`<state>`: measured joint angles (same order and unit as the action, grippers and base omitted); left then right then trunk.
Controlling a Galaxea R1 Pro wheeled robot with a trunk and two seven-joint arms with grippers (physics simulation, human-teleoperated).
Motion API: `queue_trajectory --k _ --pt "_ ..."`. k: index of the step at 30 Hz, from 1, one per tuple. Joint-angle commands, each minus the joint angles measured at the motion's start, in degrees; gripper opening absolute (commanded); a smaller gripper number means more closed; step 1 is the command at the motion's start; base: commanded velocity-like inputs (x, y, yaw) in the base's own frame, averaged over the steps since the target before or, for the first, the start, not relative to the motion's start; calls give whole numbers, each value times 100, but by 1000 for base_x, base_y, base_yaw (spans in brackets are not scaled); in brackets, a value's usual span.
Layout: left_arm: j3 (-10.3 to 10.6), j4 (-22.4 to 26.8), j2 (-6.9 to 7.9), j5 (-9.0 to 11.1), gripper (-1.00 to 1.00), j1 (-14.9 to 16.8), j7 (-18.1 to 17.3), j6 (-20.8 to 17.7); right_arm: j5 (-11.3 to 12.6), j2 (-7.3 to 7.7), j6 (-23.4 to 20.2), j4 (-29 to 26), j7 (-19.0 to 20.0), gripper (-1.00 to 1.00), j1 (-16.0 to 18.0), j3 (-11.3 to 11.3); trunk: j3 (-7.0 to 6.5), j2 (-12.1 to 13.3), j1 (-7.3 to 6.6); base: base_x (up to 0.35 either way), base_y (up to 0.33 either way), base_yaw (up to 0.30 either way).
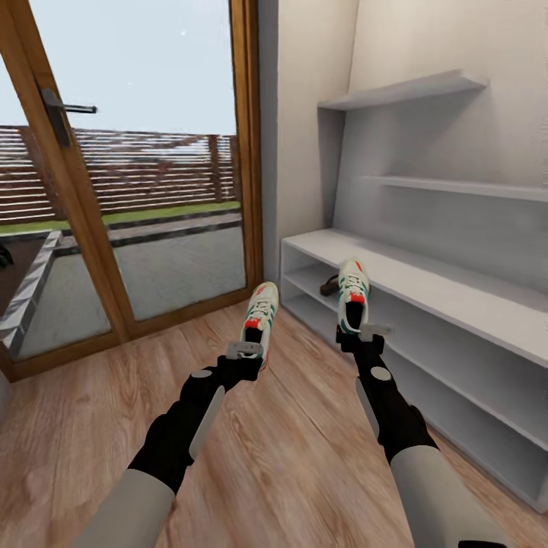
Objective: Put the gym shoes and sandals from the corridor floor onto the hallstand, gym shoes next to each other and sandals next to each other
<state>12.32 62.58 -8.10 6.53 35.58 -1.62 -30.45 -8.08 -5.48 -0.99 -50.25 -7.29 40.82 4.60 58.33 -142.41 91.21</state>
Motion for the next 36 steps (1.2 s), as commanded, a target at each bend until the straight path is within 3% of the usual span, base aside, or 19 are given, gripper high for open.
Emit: queue_trajectory --k 1,9,22,36 --pt "-1 8 1 59 -100 1 12 -30 -62 -7 -11 -2 -8 -100 4 15 2 -2 2 290 237 -248" --pt "-1 8 0 59 -100 1 10 -22 -62 -6 -9 -2 -5 -100 4 15 -23 -2 2 245 207 -249" --pt "-8 8 1 58 -100 1 11 -22 -62 -6 -11 -2 -6 -100 4 15 -63 -2 2 30 35 -249" --pt "-5 8 0 59 -100 1 11 -22 -62 -6 -10 -2 -7 -100 4 15 -106 -2 2 221 262 -249"
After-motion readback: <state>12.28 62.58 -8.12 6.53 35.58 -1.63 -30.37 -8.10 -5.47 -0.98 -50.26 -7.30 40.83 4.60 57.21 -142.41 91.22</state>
